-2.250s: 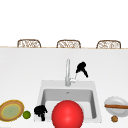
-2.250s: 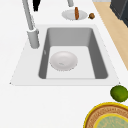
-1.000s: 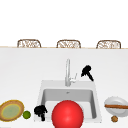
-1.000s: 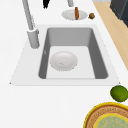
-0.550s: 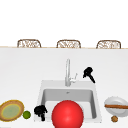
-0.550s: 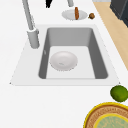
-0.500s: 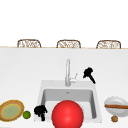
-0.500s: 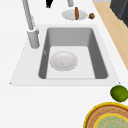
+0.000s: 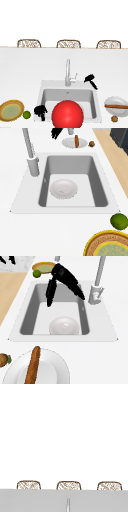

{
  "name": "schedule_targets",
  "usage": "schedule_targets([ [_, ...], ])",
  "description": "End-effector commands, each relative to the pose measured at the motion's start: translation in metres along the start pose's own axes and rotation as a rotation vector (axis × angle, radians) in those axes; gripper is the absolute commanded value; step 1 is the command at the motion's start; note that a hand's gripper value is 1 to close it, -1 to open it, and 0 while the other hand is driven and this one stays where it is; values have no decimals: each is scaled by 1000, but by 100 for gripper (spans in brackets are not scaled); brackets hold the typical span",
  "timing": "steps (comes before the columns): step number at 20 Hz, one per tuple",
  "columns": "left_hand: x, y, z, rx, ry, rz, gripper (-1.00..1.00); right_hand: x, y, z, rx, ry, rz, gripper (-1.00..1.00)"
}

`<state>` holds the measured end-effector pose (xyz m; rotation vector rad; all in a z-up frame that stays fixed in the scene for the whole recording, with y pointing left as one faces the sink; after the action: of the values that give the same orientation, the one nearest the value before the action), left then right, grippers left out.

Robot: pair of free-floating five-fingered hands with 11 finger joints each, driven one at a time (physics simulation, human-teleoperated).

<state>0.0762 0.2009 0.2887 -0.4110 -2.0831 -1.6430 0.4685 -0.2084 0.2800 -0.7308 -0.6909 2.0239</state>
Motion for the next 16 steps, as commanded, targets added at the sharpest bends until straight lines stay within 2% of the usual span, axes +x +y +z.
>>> schedule_targets([
  [1, 0, 0, 0, 0, 0, 0, 0, 3, 23, 15, -80, 5, -24, -100],
  [3, 0, 0, 0, 0, 0, 0, 0, -2, 32, 24, -86, -21, -34, -100],
  [8, 0, 0, 0, 0, 0, 0, 0, -6, 56, 47, -94, -73, -100, -100],
  [12, 0, 0, 0, 0, 0, 0, 0, -7, 65, 59, -77, -44, -153, -100],
  [16, 0, 0, 0, 0, 0, 0, 0, -7, 72, 74, -44, -38, -177, -100],
])
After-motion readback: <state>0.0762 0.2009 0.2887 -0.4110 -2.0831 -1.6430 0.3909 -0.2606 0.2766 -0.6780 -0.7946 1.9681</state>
